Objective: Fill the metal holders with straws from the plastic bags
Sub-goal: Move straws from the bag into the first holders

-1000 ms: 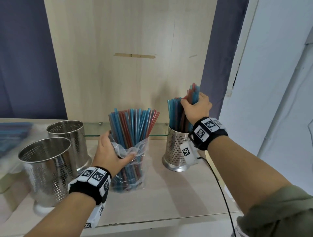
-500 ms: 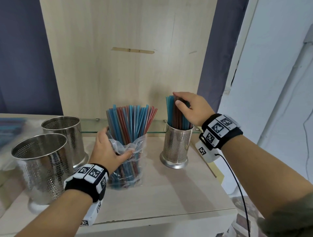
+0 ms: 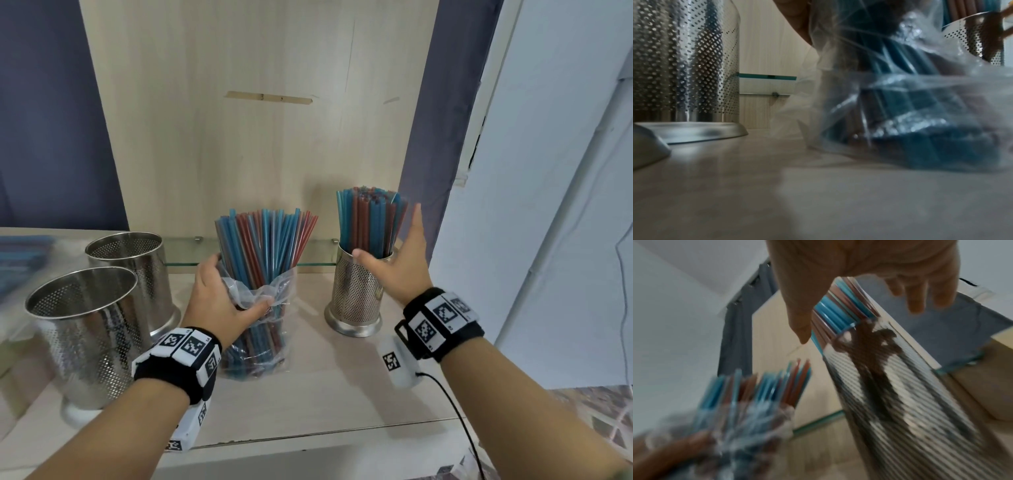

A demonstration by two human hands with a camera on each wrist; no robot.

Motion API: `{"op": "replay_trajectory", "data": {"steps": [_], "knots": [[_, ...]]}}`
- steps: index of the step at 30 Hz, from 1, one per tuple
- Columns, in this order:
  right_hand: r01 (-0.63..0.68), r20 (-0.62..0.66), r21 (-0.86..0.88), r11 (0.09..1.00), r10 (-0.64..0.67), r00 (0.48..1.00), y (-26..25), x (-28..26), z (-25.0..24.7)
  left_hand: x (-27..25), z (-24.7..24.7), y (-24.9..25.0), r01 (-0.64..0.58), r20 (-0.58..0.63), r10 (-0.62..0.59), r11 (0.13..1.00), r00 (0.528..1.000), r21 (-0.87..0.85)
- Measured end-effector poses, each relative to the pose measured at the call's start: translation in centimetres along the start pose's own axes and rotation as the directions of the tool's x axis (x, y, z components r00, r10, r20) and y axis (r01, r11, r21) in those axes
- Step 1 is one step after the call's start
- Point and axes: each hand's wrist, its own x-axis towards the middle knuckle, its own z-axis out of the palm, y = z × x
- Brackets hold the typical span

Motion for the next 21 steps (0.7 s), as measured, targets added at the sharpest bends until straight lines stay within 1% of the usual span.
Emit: {"op": "replay_trajectory", "data": {"steps": [2, 4, 6, 9, 12, 17, 21], "knots": [[-0.077, 0.083, 0.006, 0.997, 0.077, 0.994, 1.7, -0.5, 1.0, 0.0, 0.0, 0.0, -0.002, -0.003, 0.002, 1.0, 1.0, 0.004], [-0.105, 0.143, 0.008, 0.994, 0.103, 0.984, 2.7, -0.7, 1.5, -0.1, 0.0, 0.0, -0.002, -0.005, 0.002, 1.0, 1.0, 0.012], [-0.138, 0.172, 0.008, 0.99, 0.135, 0.976, 3.0, -0.9, 1.6, -0.1, 0.0, 0.1, 0.002, -0.007, -0.001, 1.0, 1.0, 0.016], [-0.2, 0.17, 0.015, 0.98, 0.194, 0.966, 3.2, -1.0, 1.4, -0.1, 0.0, 0.1, 0.007, -0.01, -0.007, 1.0, 1.0, 0.023], [-0.196, 0.153, 0.009, 0.981, 0.192, 0.969, 3.3, -1.0, 0.9, -0.1, 0.0, 0.1, 0.008, -0.013, -0.008, 1.0, 1.0, 0.021], [-0.194, 0.16, -0.039, 0.98, 0.198, 0.967, 3.4, -0.6, 0.6, -0.1, 0.1, 0.1, 0.017, -0.003, -0.017, 0.999, 1.0, 0.031], [-0.211, 0.117, -0.094, 0.973, 0.221, 0.968, 3.1, -0.3, -0.1, -0.2, 0.1, 0.2, 0.023, -0.006, -0.023, 0.999, 1.0, 0.035]]}}
